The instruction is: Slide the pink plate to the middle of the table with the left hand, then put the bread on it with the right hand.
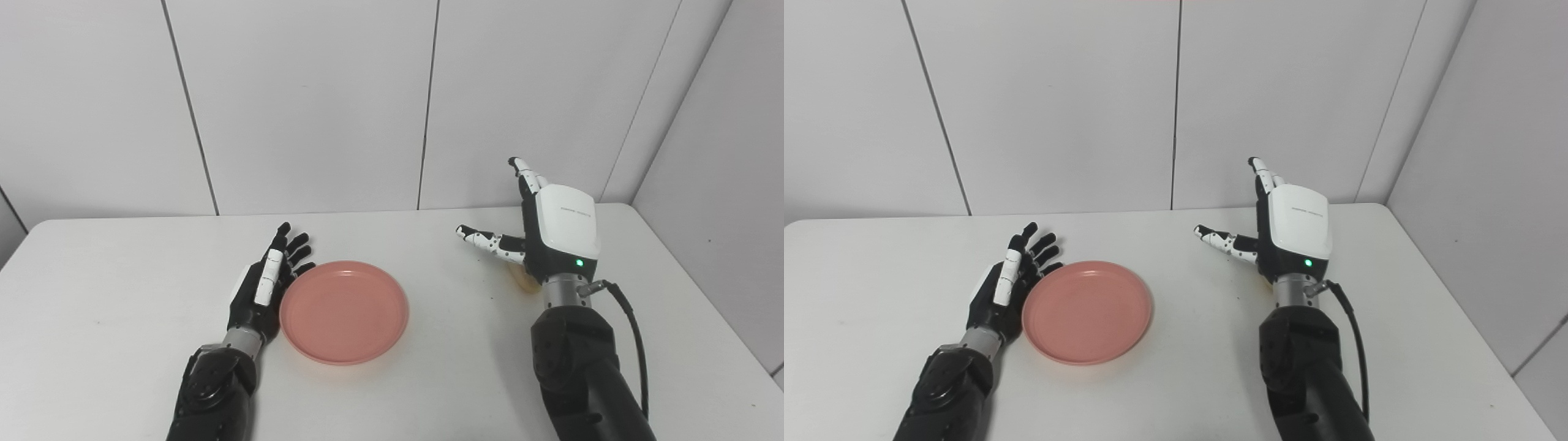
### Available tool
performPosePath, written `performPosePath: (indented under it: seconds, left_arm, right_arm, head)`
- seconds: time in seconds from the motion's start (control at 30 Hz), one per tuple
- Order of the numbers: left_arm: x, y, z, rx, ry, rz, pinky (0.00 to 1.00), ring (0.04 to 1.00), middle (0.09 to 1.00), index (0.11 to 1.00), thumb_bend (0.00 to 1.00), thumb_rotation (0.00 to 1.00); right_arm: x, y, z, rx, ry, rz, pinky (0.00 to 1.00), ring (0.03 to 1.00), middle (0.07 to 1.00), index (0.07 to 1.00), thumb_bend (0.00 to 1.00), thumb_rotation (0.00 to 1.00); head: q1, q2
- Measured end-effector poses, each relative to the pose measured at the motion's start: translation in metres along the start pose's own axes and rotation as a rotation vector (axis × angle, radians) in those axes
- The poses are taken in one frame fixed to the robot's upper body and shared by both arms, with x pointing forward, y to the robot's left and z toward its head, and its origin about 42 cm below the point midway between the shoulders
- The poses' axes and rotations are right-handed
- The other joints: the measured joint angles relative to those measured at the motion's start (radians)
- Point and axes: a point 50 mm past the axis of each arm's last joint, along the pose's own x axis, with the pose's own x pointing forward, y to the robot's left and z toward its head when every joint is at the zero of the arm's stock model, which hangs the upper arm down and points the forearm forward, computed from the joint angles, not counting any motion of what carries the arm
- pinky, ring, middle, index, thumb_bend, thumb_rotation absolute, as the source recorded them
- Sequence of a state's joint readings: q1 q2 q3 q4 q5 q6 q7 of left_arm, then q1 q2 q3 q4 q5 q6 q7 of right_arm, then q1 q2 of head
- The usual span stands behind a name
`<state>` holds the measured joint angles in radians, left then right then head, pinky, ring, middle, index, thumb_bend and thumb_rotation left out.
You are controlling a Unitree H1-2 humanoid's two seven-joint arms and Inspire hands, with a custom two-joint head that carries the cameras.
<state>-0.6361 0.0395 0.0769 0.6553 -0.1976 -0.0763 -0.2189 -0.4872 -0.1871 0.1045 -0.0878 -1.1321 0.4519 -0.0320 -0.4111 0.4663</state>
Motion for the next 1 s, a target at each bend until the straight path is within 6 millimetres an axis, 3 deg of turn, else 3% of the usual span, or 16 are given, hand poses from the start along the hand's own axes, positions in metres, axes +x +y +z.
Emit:
performPosePath:
  seconds: [0.43, 0.7, 1.0]
  left_arm:
    - [0.000, 0.000, 0.001, 0.000, 0.001, -0.004, 0.84, 0.916, 0.917, 0.983, 0.95, 0.86]
    - [0.000, -0.001, 0.001, -0.001, 0.002, -0.013, 0.85, 0.914, 0.917, 0.979, 0.96, 0.86]
    - [0.000, -0.001, 0.001, 0.001, 0.003, -0.018, 0.82, 0.907, 0.915, 0.975, 0.98, 0.86]
  right_arm:
    - [0.039, 0.019, -0.025, -0.082, 0.158, 0.077, 0.39, 0.636, 0.806, 0.835, 1.00, 0.68]
    - [0.048, 0.029, -0.033, -0.078, 0.244, 0.156, 0.38, 0.593, 0.781, 0.845, 0.98, 0.61]
    - [0.050, 0.045, -0.040, -0.108, 0.305, 0.258, 0.38, 0.576, 0.766, 0.822, 0.99, 0.63]
  head:
    - [-0.008, 0.006]
    - [-0.011, 0.008]
    - [-0.011, 0.011]
